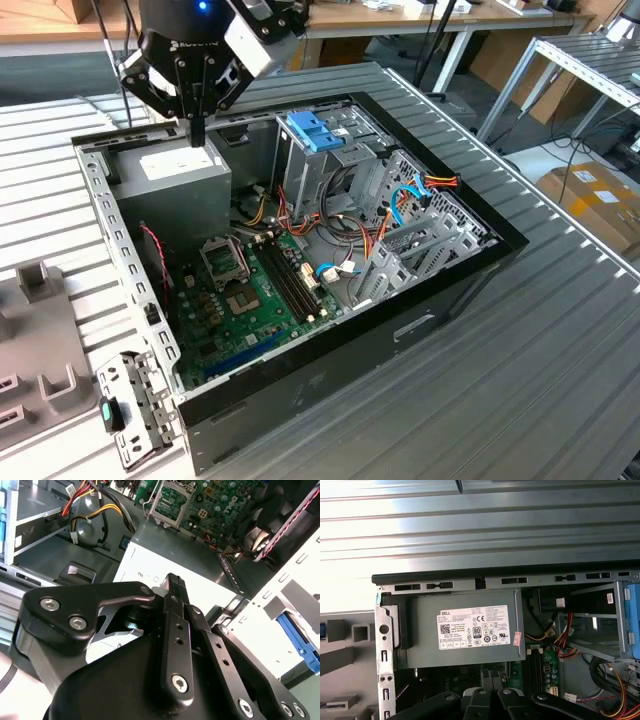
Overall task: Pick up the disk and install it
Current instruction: 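Reach for the disk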
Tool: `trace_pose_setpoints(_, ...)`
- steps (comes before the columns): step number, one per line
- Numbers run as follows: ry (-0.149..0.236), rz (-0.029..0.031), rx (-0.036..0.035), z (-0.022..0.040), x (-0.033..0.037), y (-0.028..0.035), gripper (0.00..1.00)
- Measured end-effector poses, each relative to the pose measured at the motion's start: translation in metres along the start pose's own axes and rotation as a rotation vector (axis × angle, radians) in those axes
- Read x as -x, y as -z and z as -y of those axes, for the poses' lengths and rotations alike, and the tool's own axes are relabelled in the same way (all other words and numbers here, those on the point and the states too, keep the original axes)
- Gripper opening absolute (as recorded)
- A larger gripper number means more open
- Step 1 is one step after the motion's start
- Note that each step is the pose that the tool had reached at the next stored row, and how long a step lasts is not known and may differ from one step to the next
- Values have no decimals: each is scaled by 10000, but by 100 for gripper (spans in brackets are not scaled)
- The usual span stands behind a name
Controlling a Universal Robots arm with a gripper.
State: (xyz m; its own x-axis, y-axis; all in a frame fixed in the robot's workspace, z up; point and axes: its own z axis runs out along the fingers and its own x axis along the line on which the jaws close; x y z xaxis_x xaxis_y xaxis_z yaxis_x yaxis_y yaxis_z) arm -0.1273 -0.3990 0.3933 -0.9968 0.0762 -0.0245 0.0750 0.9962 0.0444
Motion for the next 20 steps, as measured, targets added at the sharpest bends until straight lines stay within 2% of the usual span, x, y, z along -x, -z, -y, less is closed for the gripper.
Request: trace_pose_setpoints(20, -1, 0, 0, 20, -269, 7, 11)
